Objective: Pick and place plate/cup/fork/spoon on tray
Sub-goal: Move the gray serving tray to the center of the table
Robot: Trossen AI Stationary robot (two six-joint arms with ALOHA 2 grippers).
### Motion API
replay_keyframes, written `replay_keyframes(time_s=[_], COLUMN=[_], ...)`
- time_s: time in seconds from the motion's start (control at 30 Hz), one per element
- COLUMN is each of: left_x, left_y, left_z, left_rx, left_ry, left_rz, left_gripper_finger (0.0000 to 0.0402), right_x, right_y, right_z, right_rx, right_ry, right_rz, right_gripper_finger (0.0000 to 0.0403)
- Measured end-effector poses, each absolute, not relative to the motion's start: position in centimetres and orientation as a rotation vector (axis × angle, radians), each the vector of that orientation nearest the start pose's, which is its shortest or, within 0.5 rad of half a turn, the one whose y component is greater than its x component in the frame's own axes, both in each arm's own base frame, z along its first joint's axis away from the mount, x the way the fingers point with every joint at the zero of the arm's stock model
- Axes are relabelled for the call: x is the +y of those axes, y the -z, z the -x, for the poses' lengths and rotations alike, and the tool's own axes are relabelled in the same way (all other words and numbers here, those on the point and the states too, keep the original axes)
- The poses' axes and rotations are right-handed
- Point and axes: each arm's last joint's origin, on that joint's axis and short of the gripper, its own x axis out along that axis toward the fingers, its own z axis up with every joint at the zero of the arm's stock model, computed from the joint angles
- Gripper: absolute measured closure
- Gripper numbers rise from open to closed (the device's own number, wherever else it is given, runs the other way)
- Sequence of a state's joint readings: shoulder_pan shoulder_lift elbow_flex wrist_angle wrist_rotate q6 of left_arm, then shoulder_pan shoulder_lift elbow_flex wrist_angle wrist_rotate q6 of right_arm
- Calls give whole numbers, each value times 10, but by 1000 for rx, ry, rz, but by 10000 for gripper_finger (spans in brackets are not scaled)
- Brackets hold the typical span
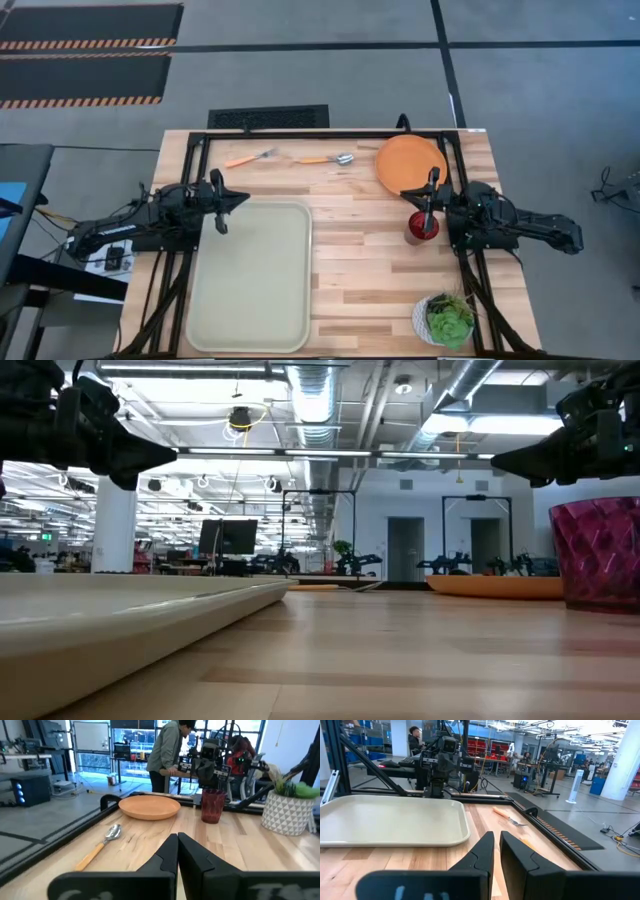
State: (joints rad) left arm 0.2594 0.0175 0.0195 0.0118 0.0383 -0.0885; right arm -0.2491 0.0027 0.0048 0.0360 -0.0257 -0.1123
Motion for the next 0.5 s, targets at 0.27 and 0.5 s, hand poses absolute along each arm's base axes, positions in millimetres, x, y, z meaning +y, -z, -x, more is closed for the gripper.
replay_keyframes(time_s=[0.27,0.5], left_x=[22,19], left_y=[-173,-189], left_z=[-95,-98], left_rx=[-64,17], left_ry=[-146,-40], left_rz=[236,330], left_gripper_finger=[401,402], right_x=[-23,-23], right_y=[-168,-168], right_z=[-95,-95], right_rx=[-25,-25], right_ry=[226,225], right_rz=[117,117], right_gripper_finger=[347,347])
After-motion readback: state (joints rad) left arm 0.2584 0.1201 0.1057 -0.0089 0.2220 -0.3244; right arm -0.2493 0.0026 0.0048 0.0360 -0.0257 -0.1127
